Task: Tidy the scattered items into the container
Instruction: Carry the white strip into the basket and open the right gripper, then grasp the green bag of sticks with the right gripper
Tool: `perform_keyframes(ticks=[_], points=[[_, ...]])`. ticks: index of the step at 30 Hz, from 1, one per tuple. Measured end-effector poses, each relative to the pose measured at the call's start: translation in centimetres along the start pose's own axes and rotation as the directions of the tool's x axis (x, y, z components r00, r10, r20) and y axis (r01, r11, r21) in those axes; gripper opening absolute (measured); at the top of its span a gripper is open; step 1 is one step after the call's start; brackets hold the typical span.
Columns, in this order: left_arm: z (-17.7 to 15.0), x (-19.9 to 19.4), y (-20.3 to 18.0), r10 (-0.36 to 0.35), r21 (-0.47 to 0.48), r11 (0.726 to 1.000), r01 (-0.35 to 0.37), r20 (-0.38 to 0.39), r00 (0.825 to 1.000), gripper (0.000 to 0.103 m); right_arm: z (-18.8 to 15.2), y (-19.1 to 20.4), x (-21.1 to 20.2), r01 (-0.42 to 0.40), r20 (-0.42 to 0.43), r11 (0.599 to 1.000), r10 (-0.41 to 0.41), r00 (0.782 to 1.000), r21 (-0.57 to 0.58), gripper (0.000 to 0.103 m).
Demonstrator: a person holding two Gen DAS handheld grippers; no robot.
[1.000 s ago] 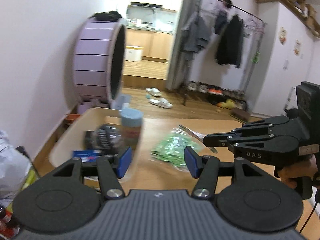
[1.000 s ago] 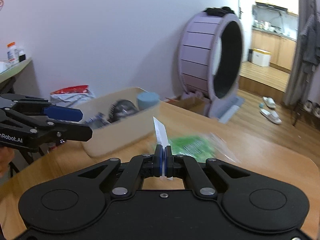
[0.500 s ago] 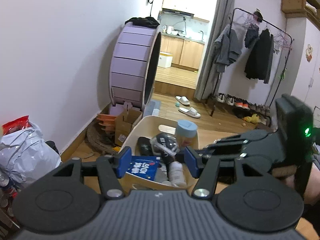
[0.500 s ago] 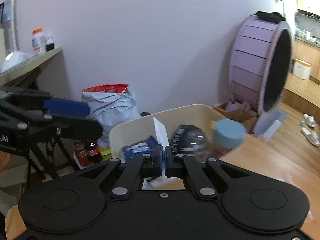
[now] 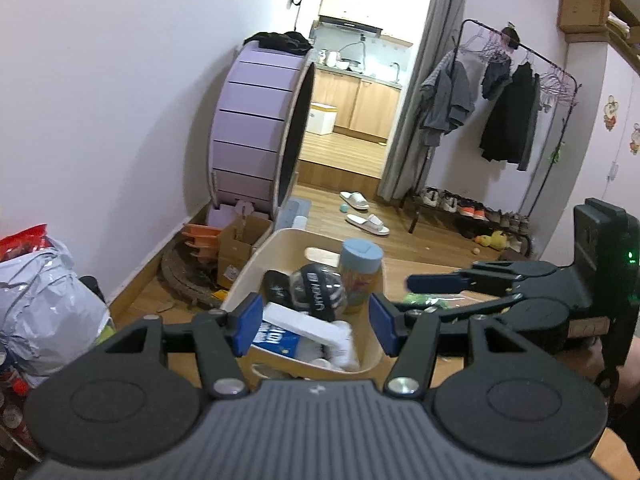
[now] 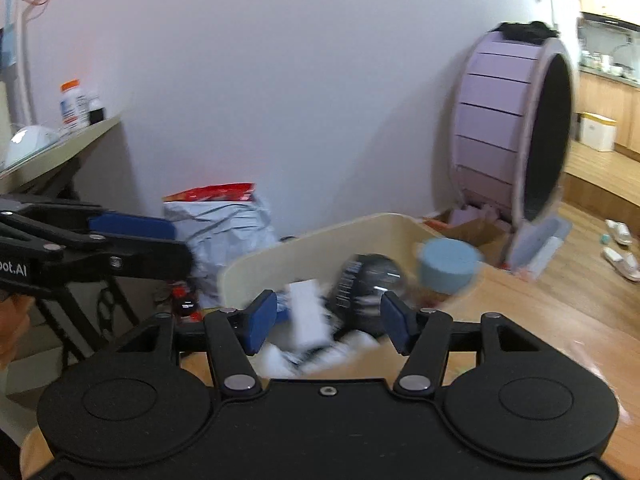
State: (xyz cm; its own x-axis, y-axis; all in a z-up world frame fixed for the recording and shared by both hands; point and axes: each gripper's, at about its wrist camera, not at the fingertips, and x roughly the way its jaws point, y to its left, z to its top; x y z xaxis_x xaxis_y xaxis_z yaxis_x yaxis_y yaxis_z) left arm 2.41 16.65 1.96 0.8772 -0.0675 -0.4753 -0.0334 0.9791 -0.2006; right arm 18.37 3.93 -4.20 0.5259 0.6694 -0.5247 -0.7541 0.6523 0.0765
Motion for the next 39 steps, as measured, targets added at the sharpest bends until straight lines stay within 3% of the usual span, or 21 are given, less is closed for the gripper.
perform_keyframes(ticks=[3,8,11,16,23,29,34,37,39], points=[[-0.3,0.5,-1.1,-0.048,0.003,0.999,0.048,-0.008,0.999,0.058,-1.0,-2.6,-1.4,0.08,-0.017,0.996,-0.079,0.997,0.037,0.059],[-1.0,1.8,-3.5,-0.098,0.04,0.994,0.099,-0.032,0.995,0.058,-3.1,-7.1,-2.3,0.22,-0.063,0.968,-0.213,0.975,0.124,0.071],[-1.3,2.3,-4.6,-0.11,0.064,0.992,0.113,-0.043,0.993,0.058,-4.1,-8.8,-2.2,0.256,-0.109,0.947,-0.238,0.965,0.194,0.071],[-1.6,3.0,-5.2,-0.114,0.06,0.991,0.117,-0.048,0.992,0.058,-5.7,-9.7,-2.4,0.24,-0.132,0.92,-0.208,0.969,0.311,0.073],[-1.7,2.9,-5.6,-0.114,0.074,0.99,0.118,-0.05,0.992,0.058,-6.5,-9.7,-1.1,0.308,-0.158,0.906,-0.272,0.949,0.292,0.087],[-1.7,2.9,-5.4,-0.106,0.065,0.992,0.11,-0.051,0.993,0.058,-6.3,-10.1,0.8,0.356,-0.204,0.891,-0.307,0.93,0.281,0.088],[-1.6,2.8,-5.3,-0.104,0.064,0.992,0.107,-0.05,0.993,0.058,-6.8,-9.3,2.4,0.356,-0.224,0.91,-0.309,0.924,0.214,0.091],[-1.6,2.7,-5.2,-0.104,0.061,0.992,0.107,-0.049,0.993,0.058,-7.3,-8.6,2.4,0.349,-0.196,0.924,-0.318,0.928,0.153,0.088],[-1.6,2.8,-5.2,-0.101,0.061,0.993,0.104,-0.05,0.994,0.058,-7.6,-8.7,1.9,0.338,-0.179,0.929,-0.311,0.933,0.15,0.081]])
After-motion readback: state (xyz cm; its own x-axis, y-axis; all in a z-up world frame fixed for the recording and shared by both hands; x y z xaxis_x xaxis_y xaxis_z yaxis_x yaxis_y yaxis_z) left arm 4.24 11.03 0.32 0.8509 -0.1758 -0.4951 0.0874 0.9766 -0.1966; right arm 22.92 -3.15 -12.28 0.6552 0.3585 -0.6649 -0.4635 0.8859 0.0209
